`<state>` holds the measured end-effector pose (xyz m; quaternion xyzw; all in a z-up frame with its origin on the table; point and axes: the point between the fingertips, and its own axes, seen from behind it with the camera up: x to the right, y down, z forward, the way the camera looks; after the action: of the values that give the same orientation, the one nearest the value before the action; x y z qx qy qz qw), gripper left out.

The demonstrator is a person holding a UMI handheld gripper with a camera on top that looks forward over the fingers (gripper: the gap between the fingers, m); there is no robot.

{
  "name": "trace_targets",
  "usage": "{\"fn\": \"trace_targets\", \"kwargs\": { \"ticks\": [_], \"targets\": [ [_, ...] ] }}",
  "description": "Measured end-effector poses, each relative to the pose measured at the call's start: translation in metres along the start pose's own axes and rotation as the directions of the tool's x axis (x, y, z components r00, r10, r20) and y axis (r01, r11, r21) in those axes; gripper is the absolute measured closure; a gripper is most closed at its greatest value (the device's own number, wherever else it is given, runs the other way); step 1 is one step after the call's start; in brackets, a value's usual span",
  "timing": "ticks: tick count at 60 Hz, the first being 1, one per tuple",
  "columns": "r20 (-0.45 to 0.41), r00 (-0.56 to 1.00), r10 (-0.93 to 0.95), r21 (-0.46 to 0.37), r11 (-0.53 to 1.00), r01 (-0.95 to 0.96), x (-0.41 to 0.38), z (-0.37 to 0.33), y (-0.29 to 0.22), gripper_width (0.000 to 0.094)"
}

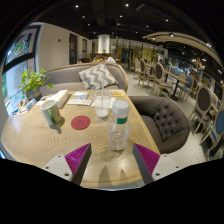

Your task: Pour water

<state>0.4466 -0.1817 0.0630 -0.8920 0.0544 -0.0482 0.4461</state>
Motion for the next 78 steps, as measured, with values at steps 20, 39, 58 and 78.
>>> {"fn": "trace_targets", "kwargs": {
  "ticks": [20,39,58,78],
  "targets": [
    [0.042,0.999,0.004,0.068,0.998,-0.007,0.018,0.11,-0.022,0.0196],
    [0.036,0.999,-0.007,0.121,0.993,0.003,0.015,0.113,-0.031,0.0508],
    [-0.133,0.984,-0.117,0.119,0.984,0.133,0.025,0.096,-0.064,0.0508],
    [-0.505,0.678,-0.534,0.067,0.759,0.648,-0.024,0.035,-0.2,0.0509]
  ]
}}
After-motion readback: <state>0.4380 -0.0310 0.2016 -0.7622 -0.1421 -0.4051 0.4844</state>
